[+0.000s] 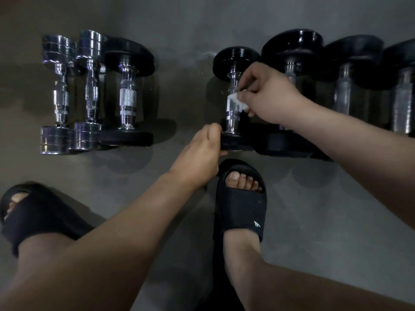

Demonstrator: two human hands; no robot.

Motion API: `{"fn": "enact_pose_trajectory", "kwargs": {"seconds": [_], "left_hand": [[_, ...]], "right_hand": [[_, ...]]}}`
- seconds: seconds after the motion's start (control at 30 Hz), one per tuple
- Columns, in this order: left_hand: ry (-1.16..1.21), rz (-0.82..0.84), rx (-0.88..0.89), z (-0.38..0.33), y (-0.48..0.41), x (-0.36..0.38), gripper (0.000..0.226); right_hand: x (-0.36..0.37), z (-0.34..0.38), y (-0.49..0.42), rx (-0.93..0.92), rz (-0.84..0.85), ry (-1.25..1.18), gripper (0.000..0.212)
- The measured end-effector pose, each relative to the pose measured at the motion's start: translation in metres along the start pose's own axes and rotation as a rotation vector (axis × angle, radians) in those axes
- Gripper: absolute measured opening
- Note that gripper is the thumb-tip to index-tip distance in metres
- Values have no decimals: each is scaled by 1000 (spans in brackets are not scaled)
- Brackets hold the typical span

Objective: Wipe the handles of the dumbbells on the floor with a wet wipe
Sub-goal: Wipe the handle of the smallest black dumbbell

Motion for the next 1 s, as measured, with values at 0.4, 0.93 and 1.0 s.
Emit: {"fn": "enact_pose_trajectory", "kwargs": {"seconds": [0.4,0.93,1.0], "left_hand": [[-349,-107,80,-26,3,-4,33],[102,9,33,6,2,-4,26],[41,-25,34,2,3,-3,25]], "right_hand": [[-1,-2,6,-120,-10,166,12],[-1,23,-2,-506,85,443,29],[1,27,-4,-526,85,464,29]]}}
Point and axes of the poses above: each hand's wrist, its own y-axis away from the middle knuckle, its own x-axis out of the palm, z = x × y, the point moved 7 cm from there along -y, towards the middle knuckle, and after that the axes turned 8 degrees about -x, right-handed, at the moved point
